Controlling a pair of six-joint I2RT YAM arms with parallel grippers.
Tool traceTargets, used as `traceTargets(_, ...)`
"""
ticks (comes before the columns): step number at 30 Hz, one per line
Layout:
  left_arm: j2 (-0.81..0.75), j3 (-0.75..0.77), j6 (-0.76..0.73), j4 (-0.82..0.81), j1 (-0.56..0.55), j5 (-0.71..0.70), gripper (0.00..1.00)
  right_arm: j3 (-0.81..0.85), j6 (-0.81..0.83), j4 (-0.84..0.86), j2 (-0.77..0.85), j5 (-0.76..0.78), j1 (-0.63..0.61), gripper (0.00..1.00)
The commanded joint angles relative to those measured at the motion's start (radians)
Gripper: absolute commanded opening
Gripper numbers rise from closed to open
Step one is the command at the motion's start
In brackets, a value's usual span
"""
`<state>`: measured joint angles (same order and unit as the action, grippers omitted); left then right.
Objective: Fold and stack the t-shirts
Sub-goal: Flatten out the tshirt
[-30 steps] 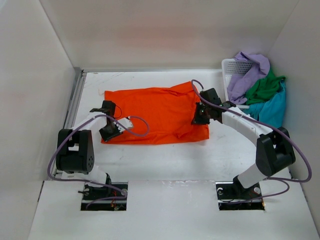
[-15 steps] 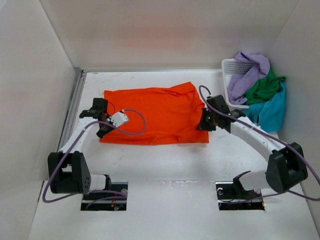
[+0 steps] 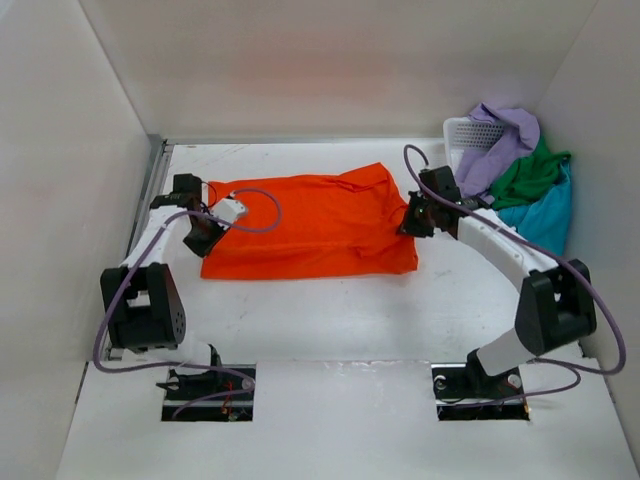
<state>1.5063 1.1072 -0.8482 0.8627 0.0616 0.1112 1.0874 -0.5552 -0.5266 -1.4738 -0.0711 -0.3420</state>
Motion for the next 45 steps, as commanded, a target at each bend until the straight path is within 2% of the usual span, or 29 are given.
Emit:
traceTargets(1,0.068,0.066,0.069,-0.005,0.010,0.076,0.06,0.111,0.040,0.085,-0.098,0.011,0.025,0.00)
traceTargets(6,0.112,0.071,0.090,-0.028,0.014,0.068,0.07,0.164,0.055,0.065,-0.163,0.005,0.022,0.00)
traceTargets(10,0.063,0.053,0.089,-0.021,0.014,0.067,0.06,0.149,0.057,0.008,-0.108,0.010,0.013,0.00)
traceTargets(12,-0.021,0.023,0.074,0.004,0.013,0.061,0.06,0.047,0.026,-0.076,0.017,0.034,-0.021,0.00)
traceTargets(15,-0.162,-0.055,0.018,0.137,0.002,0.021,0.06,-0.168,-0.099,-0.163,0.220,0.033,-0.111,0.00)
traceTargets(17,-0.260,-0.154,-0.005,0.246,-0.013,0.008,0.05,-0.358,-0.283,-0.200,0.396,0.011,-0.244,0.00)
traceTargets(19,-0.278,-0.187,0.003,0.249,-0.009,0.021,0.05,-0.399,-0.337,-0.182,0.432,-0.005,-0.281,0.00)
traceTargets(21,-0.232,-0.169,0.047,0.172,-0.007,0.060,0.04,-0.374,-0.312,-0.129,0.403,-0.010,-0.242,0.00)
traceTargets(22,-0.178,-0.121,0.078,0.132,-0.012,0.074,0.04,-0.291,-0.245,-0.078,0.321,-0.028,-0.169,0.00)
traceTargets(23,-0.087,-0.022,0.112,0.089,-0.021,0.084,0.03,-0.136,-0.147,-0.035,0.179,-0.044,-0.106,0.00)
traceTargets(25,0.055,0.176,0.156,0.050,-0.027,0.073,0.02,0.112,-0.031,-0.041,-0.010,-0.042,-0.056,0.00)
traceTargets(26,0.177,0.403,0.223,0.024,-0.016,0.052,0.01,0.387,0.044,-0.099,-0.166,-0.026,-0.012,0.00)
traceTargets(27,0.196,0.449,0.238,0.021,-0.015,0.047,0.01,0.460,0.055,-0.120,-0.201,-0.018,-0.004,0.00)
traceTargets(30,0.356,1.008,0.409,-0.020,0.016,0.012,0.01,1.071,0.107,-0.266,-0.403,0.089,0.039,0.00)
traceTargets(32,0.338,1.132,0.445,-0.103,0.014,0.005,0.02,1.336,0.127,-0.295,-0.444,0.164,0.050,0.00)
traceTargets(33,0.277,1.096,0.443,-0.182,0.011,0.001,0.03,1.364,0.136,-0.282,-0.419,0.191,0.051,0.00)
traceTargets(35,0.192,0.989,0.428,-0.256,0.004,0.001,0.03,1.306,0.153,-0.248,-0.361,0.218,0.045,0.00)
traceTargets(36,0.163,0.941,0.417,-0.270,-0.002,0.001,0.04,1.225,0.162,-0.219,-0.311,0.232,0.044,0.00)
traceTargets(37,0.094,0.812,0.373,-0.284,-0.015,0.001,0.04,1.097,0.160,-0.182,-0.243,0.243,0.035,0.00)
traceTargets(38,0.072,0.763,0.354,-0.284,-0.018,0.001,0.04,1.029,0.155,-0.161,-0.211,0.244,0.027,0.00)
traceTargets(41,-0.046,0.487,0.264,-0.277,-0.016,-0.015,0.05,0.649,0.091,-0.066,-0.030,0.266,-0.016,0.00)
traceTargets(42,-0.053,0.470,0.259,-0.274,-0.015,-0.015,0.05,0.616,0.083,-0.059,-0.014,0.267,-0.022,0.00)
traceTargets(45,-0.147,0.254,0.183,-0.226,0.002,-0.022,0.07,0.273,-0.015,-0.007,0.130,0.290,-0.119,0.00)
